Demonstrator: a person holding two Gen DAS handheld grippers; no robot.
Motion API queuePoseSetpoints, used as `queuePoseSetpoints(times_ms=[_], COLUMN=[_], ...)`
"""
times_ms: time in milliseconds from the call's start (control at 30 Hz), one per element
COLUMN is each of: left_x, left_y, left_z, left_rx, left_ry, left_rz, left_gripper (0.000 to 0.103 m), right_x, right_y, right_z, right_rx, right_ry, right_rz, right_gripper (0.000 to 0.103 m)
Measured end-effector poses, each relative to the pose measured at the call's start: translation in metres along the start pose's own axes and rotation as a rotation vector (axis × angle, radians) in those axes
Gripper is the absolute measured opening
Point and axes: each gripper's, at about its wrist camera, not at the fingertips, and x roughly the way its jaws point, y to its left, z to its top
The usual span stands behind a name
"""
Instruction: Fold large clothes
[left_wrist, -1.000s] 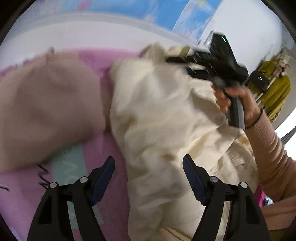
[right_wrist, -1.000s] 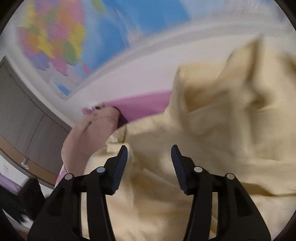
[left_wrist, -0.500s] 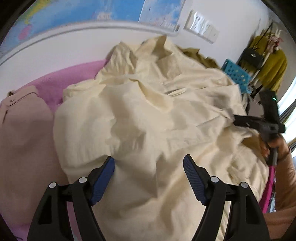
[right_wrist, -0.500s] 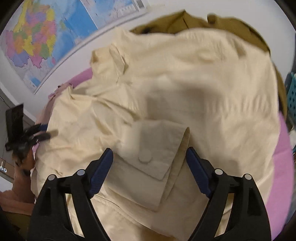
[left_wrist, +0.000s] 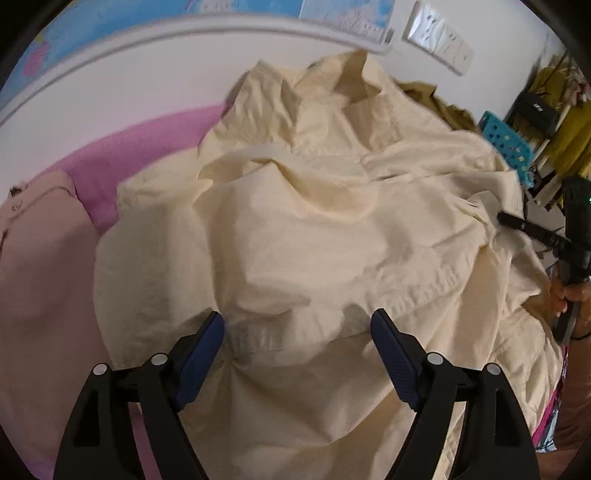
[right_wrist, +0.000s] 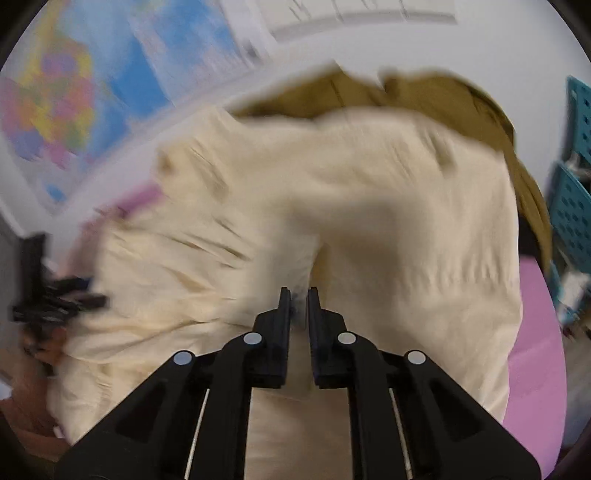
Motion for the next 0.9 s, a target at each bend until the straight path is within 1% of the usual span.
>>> queuePoseSetpoints(times_ms=[33,67,100,133,167,200,233,267,333,400,433,467,533,567,633,733,833,900], left_x=[0.003,0.002,0.001,-0.001,-0.004,-0.007,-0.013,-0.016,-0.023,-0.029,-0.031,-0.034,-0.038,-0.041,-0.046,-0.059,-0.075,-0.083], left_y=[-0.001,-0.001,-0.002,-0.002,-0.001,-0.001,-0.001,-0.002,-0.004,-0.007,-0.007,-0.008,-0.008,-0.007,-0.005,0.001,0.009,0.011], left_z=[-0.001,-0.002,-0.003,-0.003,-0.004,-0.005,-0.007,-0.009,-0.014,-0.018,-0.021,-0.026,-0.032,-0.036,-0.041,-0.051,-0.066,-0.074], left_rx=[0.006,0.013,0.018,0.018,0.012,0.008,0.006,0.007,0.014,0.015,0.009,0.007,0.003,-0.004,-0.012,-0.041,-0.072,-0.088], left_ry=[0.007,0.004,-0.001,-0.004,-0.013,-0.019,-0.031,-0.040,-0.061,-0.074,-0.079,-0.084,-0.091,-0.094,-0.101,-0.121,-0.155,-0.170], left_rz=[0.014,0.020,0.023,0.024,0.018,0.012,0.003,0.001,0.021,0.013,0.006,-0.004,-0.003,-0.006,-0.011,-0.019,-0.028,-0.034], left_gripper=[0.079,0.079,0.079,0.079,0.079,0.079,0.079,0.079,0.079,0.079,0.079,0.079,0.079,0.079,0.079,0.079,0.079,0.079], right_x=[-0.003,-0.010,-0.020,-0.035,-0.044,-0.053,-0.059,-0.061,-0.060,-0.052,-0.046,-0.039,-0.021,-0.009,0.004,-0.010,-0.040,-0.054], right_y=[-0.002,-0.002,-0.003,-0.004,-0.005,-0.003,0.002,0.006,0.014,0.022,0.024,0.027,0.030,0.029,0.023,0.020,0.020,0.021], right_z=[-0.002,-0.004,-0.006,-0.008,-0.010,-0.012,-0.016,-0.016,-0.023,-0.027,-0.029,-0.029,-0.031,-0.032,-0.031,-0.031,-0.038,-0.045], right_rx=[0.001,0.010,0.022,0.046,0.057,0.055,0.036,0.019,-0.025,-0.059,-0.071,-0.076,-0.084,-0.076,-0.035,-0.011,0.000,-0.010], right_ry=[-0.007,-0.032,-0.066,-0.121,-0.156,-0.180,-0.182,-0.180,-0.154,-0.120,-0.096,-0.073,-0.031,0.008,0.053,0.023,-0.037,-0.052], right_rz=[0.012,0.012,0.005,0.007,0.017,0.041,0.077,0.090,0.119,0.147,0.149,0.150,0.126,0.103,0.111,0.133,0.189,0.181], right_gripper=[0.013,0.018,0.028,0.051,0.060,0.060,0.060,0.060,0.061,0.063,0.065,0.065,0.064,0.064,0.064,0.065,0.068,0.069])
